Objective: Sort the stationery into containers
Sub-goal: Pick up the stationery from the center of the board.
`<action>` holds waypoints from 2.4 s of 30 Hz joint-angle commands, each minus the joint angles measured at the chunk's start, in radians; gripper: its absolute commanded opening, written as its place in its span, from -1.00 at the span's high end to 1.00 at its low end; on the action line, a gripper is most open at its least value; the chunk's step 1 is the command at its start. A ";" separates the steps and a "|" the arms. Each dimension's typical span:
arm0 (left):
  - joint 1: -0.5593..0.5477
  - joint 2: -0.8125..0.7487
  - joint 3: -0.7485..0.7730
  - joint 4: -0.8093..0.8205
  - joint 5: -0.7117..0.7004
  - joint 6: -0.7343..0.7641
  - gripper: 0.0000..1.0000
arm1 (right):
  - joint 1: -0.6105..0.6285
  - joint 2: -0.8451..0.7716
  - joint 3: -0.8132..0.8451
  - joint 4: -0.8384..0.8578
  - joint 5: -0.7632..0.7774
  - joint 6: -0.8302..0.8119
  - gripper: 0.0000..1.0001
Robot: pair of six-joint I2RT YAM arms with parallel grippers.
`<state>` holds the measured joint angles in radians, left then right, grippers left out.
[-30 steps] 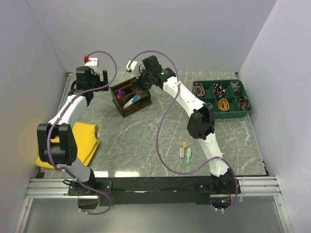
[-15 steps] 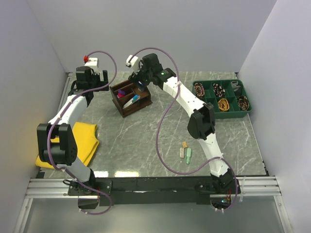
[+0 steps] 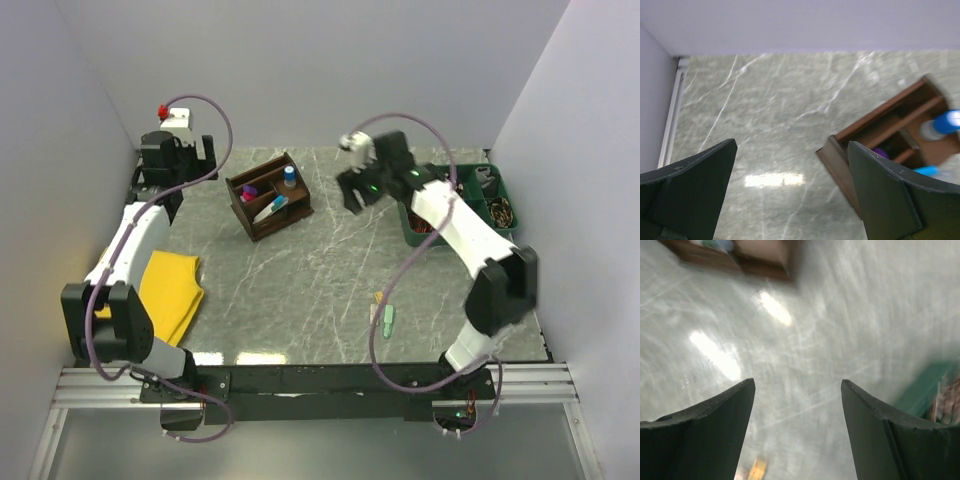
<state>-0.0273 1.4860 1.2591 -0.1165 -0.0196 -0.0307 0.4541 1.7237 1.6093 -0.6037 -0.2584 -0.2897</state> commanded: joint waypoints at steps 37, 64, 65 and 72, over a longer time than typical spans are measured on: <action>-0.048 -0.372 -0.202 -0.089 0.073 -0.090 -0.98 | 0.152 -0.556 -1.039 -0.084 0.217 0.968 -0.09; 0.024 -0.435 -0.172 -0.149 0.213 -0.097 -0.99 | 0.138 -0.596 -0.777 -0.226 0.269 0.714 1.00; 0.024 -0.429 -0.162 -0.153 0.224 -0.086 -0.99 | 0.136 -0.590 -0.702 -0.255 0.286 0.699 1.00; 0.056 -0.331 -0.095 -0.146 0.290 -0.057 -0.99 | 0.126 -0.393 -0.502 -0.113 0.042 0.459 1.00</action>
<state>-0.0017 1.1011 1.0988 -0.2752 0.2035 -0.1226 0.5846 1.2064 1.0317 -0.7986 -0.0742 0.3672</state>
